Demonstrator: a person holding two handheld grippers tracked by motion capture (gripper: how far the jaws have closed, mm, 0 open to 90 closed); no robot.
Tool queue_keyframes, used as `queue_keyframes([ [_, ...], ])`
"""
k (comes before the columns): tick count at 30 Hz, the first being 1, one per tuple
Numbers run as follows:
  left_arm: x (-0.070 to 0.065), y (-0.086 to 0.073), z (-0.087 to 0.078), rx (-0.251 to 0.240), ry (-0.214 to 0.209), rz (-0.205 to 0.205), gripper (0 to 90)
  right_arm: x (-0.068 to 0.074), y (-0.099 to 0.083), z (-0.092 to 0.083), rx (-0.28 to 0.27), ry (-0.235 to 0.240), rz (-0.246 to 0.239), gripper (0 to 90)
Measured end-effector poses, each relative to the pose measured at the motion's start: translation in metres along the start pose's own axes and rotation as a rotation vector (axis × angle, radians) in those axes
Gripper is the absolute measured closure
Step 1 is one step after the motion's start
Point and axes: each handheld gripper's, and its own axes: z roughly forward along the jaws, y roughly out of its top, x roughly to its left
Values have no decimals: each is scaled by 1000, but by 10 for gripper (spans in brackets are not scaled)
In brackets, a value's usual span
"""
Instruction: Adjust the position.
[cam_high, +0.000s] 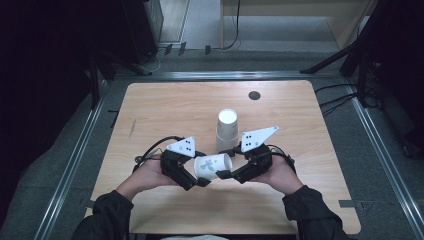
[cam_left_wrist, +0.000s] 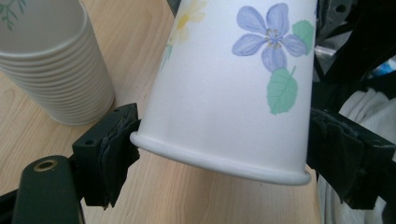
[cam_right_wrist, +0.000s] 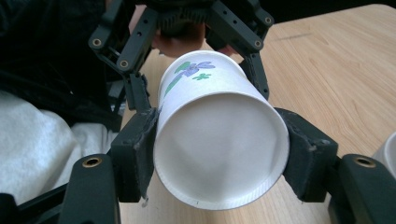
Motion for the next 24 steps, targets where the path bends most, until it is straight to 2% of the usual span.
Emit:
queue_keyframes([
  [7,-4,2,-2,-77,-13,20,146,1,2,-2,-48,38,18,346],
  [10,-4,1,-4,-114,-37,12,152,1,4,-3,-79,58,31,346],
  [12,-4,1,-5,-126,-36,10,154,1,4,-3,-87,60,31,347],
  [14,-4,0,-7,-138,-38,10,166,1,4,-5,-94,67,36,346],
  [15,-4,0,-8,-146,-40,13,206,1,3,-5,-95,72,38,348],
  [22,-5,-1,-10,-130,-37,26,236,2,3,-3,-85,76,35,342],
  [24,-5,0,-10,-121,-36,23,240,2,2,-2,-86,72,29,282],
])
